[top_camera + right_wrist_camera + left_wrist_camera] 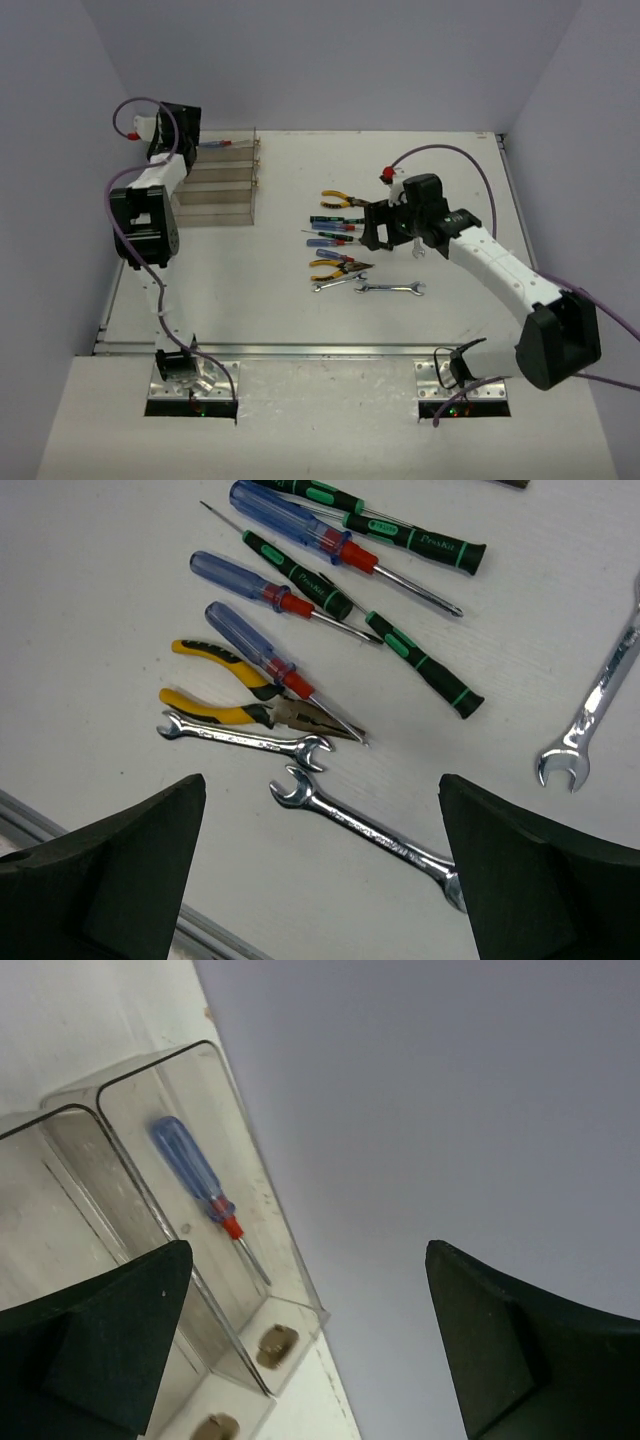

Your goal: Sort the tools into containers

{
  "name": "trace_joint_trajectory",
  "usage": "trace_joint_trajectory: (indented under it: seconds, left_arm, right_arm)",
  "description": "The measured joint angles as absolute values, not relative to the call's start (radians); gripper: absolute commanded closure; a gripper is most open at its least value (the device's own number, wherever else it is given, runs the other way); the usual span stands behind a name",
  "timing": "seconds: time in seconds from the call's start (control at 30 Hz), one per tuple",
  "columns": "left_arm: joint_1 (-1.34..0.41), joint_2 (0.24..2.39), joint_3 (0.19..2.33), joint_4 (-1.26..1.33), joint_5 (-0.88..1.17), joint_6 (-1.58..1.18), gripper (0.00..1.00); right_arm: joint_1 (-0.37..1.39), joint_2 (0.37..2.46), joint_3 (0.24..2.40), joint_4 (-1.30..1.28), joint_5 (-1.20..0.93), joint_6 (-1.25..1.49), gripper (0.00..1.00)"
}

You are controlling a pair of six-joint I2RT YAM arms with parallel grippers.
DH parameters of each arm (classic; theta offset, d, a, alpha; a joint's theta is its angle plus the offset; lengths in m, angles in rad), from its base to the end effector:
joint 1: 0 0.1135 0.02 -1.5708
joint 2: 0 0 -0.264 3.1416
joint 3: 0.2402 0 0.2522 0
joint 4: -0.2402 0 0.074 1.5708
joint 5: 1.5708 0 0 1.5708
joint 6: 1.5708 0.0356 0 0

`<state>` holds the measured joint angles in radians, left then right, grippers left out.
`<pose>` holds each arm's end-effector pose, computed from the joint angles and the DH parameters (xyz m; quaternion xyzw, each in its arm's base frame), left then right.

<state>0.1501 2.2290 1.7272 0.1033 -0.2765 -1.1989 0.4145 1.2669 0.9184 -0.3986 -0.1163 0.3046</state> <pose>0.5175 0.0881 0.2151 -0.5748 0.5968 -0.1749 0.5317 0.2473 0.1133 0.2638 -0.0735 0.9122 0.1905 0.3553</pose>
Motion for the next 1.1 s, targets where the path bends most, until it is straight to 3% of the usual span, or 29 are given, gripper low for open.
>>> trace_joint_trajectory:
  seconds: [0.17,0.27,0.4,0.53,0.93,1.1]
  left_arm:
    - [0.15,1.975,1.671,-0.06,-0.216,-1.175,0.0]
    - [0.136,1.759,1.501,-0.055,-0.137,-1.144,0.0]
    - [0.019,1.458,1.175,-0.094,-0.134,-1.09,0.0]
    - [-0.151,1.31,1.002,-0.142,-0.119,-1.009,0.0]
    - [-0.155,1.028,0.904,-0.297,-0.177,-0.813,0.0]
    - [-0.155,1.012,0.911,-0.341,-0.198,-0.766,0.0]
  right_arm:
    - [0.423,1.524,1.08,-0.384,-0.141,0.165,0.35]
    - [0.436,1.683,1.219,-0.433,-0.126,0.051,0.5]
    - [0.456,1.884,1.423,-0.469,-0.122,-0.096,0.56]
    - [0.478,1.954,1.48,-0.498,-0.112,-0.19,0.59]
    - [0.534,2.16,1.558,-0.495,-0.055,-0.341,0.68]
    - [0.533,2.184,1.562,-0.483,-0.055,-0.356,0.81]
